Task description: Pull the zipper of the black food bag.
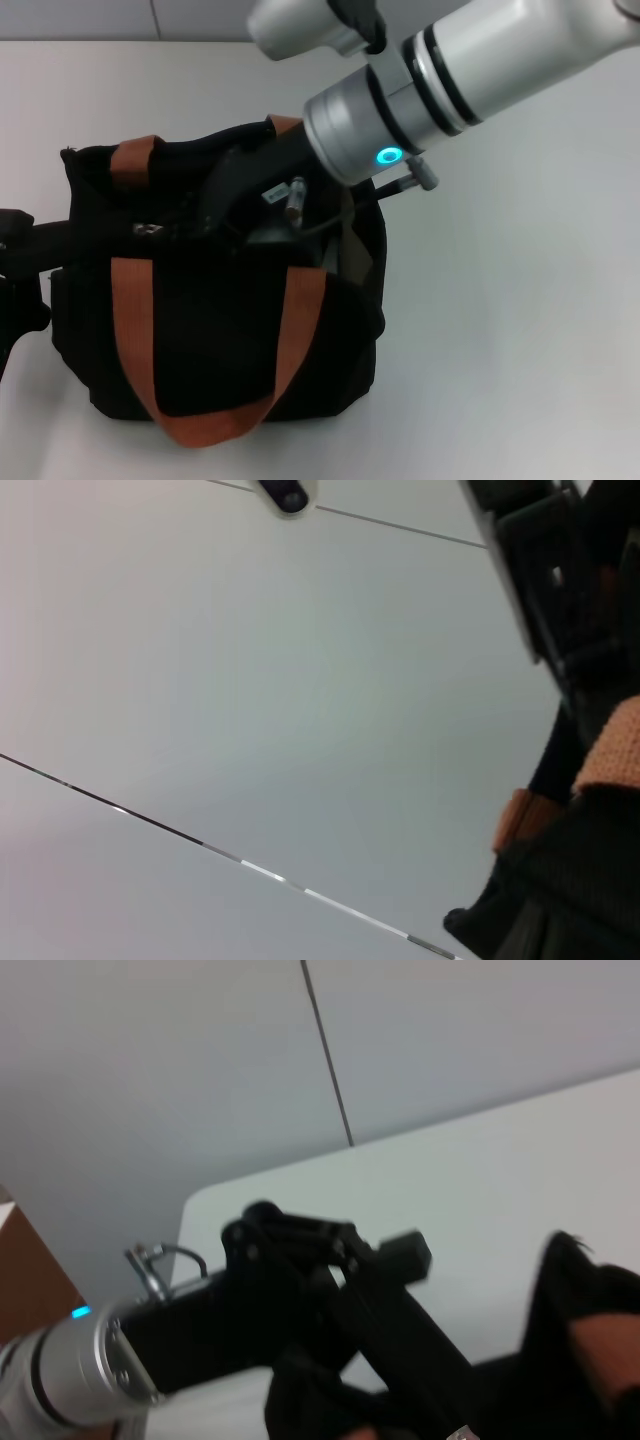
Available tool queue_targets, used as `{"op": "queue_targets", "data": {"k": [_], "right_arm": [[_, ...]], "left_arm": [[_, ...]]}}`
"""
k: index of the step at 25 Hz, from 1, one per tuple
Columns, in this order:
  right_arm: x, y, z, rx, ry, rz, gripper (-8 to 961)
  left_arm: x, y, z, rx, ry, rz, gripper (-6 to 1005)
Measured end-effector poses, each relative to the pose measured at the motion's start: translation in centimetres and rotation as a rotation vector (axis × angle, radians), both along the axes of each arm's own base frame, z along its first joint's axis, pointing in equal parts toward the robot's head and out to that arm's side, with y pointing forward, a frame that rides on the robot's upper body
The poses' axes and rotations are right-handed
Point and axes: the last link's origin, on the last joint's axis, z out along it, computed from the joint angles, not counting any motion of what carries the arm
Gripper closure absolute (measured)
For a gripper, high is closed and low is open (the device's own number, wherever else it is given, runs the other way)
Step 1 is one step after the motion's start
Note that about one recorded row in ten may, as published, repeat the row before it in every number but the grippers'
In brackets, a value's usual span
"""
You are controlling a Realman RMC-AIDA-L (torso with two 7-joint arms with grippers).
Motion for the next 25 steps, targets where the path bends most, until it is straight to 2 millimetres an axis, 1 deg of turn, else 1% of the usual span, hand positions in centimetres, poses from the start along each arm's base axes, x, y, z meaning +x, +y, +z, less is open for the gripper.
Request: {"op": "queue_targets", "data": {"k": [4, 7, 11, 15, 17, 19, 20, 22, 23, 25], "right_arm": [[0.9, 0.5, 0.8, 0.013, -0.026, -0.026, 869], [1.3, 0.4, 1.3, 0.001, -0.029, -0.048, 883], [2.3, 0.3, 2.6, 0.003, -0.057, -0.077, 902], [4.7, 0.3, 4.7, 0.054, -0.091, -0.131, 920], [6.1, 0.1, 6.1, 0.084, -0.070, -0.173, 930], [6.7, 0.0, 7.4, 0.103, -0.006, -0.203, 939], [6.7, -0.1, 8.0, 0.105, 0.044, -0.207, 942], [6.1, -0.3, 8.4, 0.086, 0.109, -0.206, 949], [5.5, -0.4, 8.4, 0.070, 0.125, -0.200, 952], [4.5, -0.3, 8.1, 0.047, 0.104, -0.187, 948]], "left_arm": [[0.0, 0.1, 0.1, 0.002, -0.006, 0.000, 985], [0.0, 0.1, 0.1, 0.002, -0.018, 0.002, 985], [0.0, 0.0, 0.2, 0.004, -0.033, 0.000, 985], [0.0, 0.1, 0.2, 0.002, -0.041, -0.001, 985], [0.1, 0.1, 0.2, 0.002, -0.042, -0.003, 985], [0.2, 0.3, 0.2, 0.001, -0.043, -0.010, 986], [0.3, 0.4, 0.1, -0.001, -0.043, -0.015, 986], [0.4, 0.5, 0.0, -0.008, -0.043, -0.025, 986], [0.5, 0.6, -0.1, -0.013, -0.042, -0.028, 986], [0.5, 0.6, -0.1, -0.018, -0.040, -0.026, 986]]}}
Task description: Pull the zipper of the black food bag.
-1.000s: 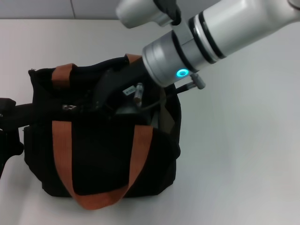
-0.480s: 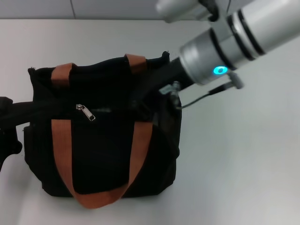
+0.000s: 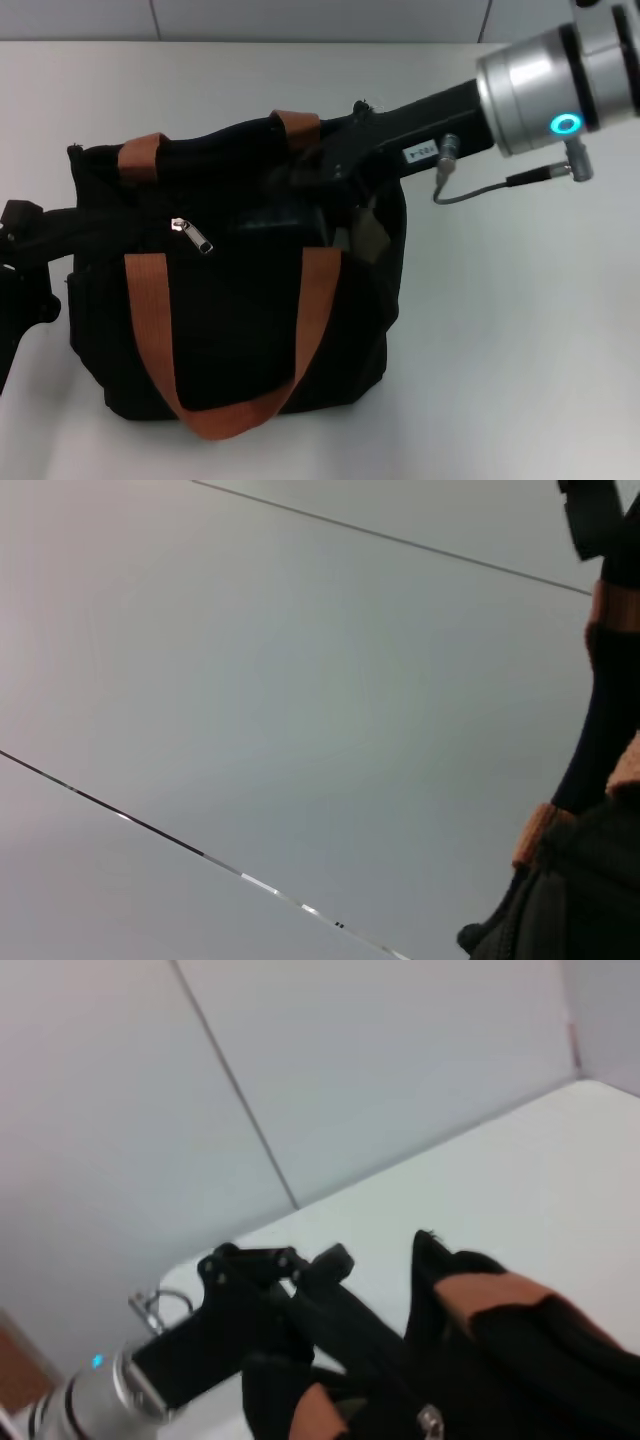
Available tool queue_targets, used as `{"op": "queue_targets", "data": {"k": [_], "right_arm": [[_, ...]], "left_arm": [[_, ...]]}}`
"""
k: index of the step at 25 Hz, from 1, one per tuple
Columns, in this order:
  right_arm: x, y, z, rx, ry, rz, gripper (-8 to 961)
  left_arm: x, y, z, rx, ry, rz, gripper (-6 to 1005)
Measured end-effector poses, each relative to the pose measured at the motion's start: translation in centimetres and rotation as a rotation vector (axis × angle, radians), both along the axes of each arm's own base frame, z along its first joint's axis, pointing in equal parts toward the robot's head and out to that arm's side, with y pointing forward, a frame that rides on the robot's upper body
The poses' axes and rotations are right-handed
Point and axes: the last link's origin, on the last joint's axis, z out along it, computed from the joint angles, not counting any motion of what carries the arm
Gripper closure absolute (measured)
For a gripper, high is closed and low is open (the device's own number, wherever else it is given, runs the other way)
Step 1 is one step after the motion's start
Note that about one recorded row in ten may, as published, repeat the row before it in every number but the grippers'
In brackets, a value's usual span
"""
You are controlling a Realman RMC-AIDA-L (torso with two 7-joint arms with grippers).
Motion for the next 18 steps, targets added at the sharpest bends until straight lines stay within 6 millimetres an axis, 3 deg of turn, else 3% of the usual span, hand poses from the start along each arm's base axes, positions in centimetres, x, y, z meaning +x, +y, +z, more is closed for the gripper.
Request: {"op": "queue_targets", "data": {"k": [5, 10, 18], "right_arm": [[-1.9, 0.1, -2.2, -0.041, -0.122, 0.052, 914], [-3.2, 0.8, -4.2, -0.088, -0.179, 0.052, 763], [-4.7, 0.6, -5.6, -0.110, -0.171, 0.057, 750]], "left_arm": [[-0.4, -0.5, -0.1, -0.009, 0.008, 0.018, 986], [-0.5, -0.8, -0.1, -0.006, 0.010, 0.028, 986], [-0.3, -0.6, -0.1, -0.008, 0.009, 0.018, 986]]}}
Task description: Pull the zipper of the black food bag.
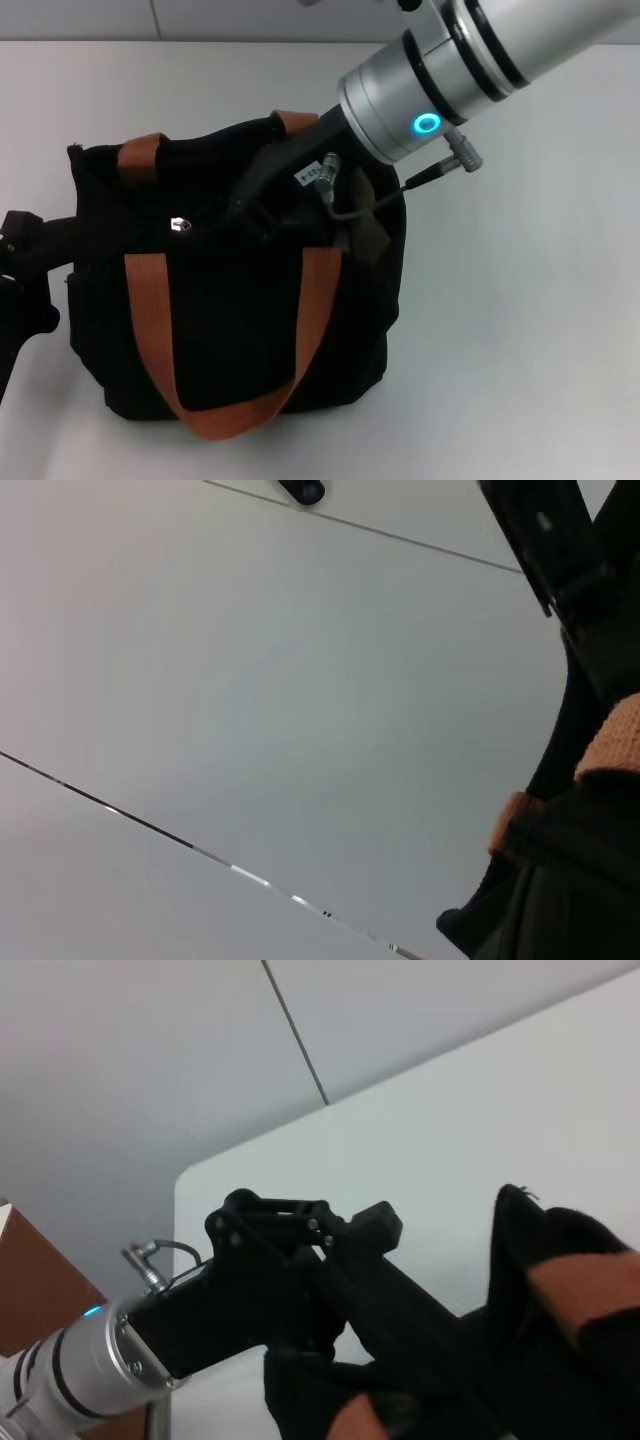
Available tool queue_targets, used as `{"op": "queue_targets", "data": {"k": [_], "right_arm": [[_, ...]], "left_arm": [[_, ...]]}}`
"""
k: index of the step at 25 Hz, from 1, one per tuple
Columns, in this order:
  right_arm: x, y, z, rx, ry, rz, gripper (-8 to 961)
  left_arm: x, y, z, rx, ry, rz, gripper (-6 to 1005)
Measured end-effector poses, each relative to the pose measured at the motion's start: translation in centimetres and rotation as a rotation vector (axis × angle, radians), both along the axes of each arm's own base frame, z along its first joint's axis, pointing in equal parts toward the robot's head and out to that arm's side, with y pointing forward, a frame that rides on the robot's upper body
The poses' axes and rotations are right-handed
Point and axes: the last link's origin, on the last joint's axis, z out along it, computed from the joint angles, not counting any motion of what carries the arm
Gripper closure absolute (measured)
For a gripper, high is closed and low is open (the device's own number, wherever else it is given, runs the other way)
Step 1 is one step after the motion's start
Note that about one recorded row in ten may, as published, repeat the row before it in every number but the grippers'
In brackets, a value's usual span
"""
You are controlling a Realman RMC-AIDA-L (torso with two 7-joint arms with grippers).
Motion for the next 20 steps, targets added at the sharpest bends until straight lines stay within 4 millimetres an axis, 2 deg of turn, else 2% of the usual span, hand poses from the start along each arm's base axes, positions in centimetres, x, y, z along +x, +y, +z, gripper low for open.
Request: {"op": "queue_targets", "data": {"k": [6, 20], "right_arm": [[0.1, -0.1, -1.2, 0.008, -0.025, -0.002, 742], [0.3, 0.3, -1.1, 0.033, -0.026, -0.031, 740]], "left_arm": [[0.0, -0.1, 0.0, 0.000, 0.000, 0.003, 985], [-0.1, -0.3, 0.0, -0.002, 0.005, 0.001, 985]]}}
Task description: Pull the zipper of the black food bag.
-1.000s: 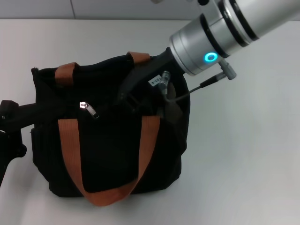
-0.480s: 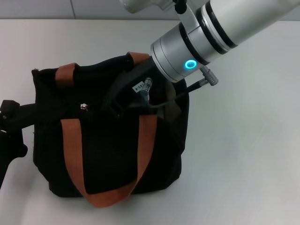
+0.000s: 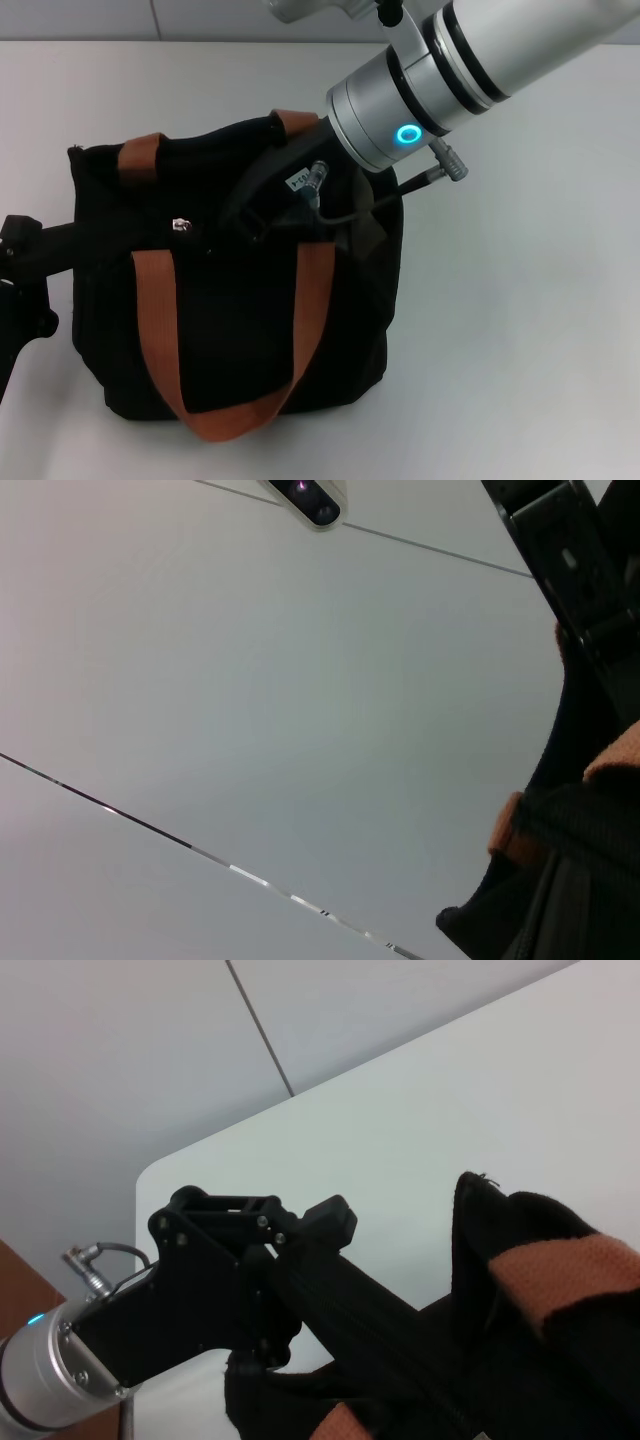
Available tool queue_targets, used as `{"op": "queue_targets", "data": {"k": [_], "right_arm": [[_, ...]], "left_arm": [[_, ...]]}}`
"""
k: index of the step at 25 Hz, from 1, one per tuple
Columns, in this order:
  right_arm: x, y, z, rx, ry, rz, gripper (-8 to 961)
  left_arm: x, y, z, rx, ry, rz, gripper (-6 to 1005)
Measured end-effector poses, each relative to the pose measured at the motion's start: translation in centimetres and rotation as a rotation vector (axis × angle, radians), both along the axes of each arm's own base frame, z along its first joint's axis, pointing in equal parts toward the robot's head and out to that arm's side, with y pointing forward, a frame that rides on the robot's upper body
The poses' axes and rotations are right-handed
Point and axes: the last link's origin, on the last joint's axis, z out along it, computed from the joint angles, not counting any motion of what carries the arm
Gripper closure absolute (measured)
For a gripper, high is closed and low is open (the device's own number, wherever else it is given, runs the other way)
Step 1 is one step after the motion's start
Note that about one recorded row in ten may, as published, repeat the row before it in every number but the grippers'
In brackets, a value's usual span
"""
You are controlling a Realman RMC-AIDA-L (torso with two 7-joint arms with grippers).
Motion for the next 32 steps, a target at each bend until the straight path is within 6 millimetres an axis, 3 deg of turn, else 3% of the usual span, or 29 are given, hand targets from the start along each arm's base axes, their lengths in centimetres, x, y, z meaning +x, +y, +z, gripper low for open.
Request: {"op": "queue_targets", "data": {"k": [14, 32], "right_arm": [[0.0, -0.4, -1.6, 0.019, -0.042, 0.032, 763], [-0.4, -0.4, -1.6, 0.021, -0.032, 0.022, 795]], "left_arm": [[0.3, 0.3, -0.1, -0.004, -0.002, -0.018, 986], [-1.0, 0.0, -0.6, -0.038, 0.013, 0.075, 985]]}}
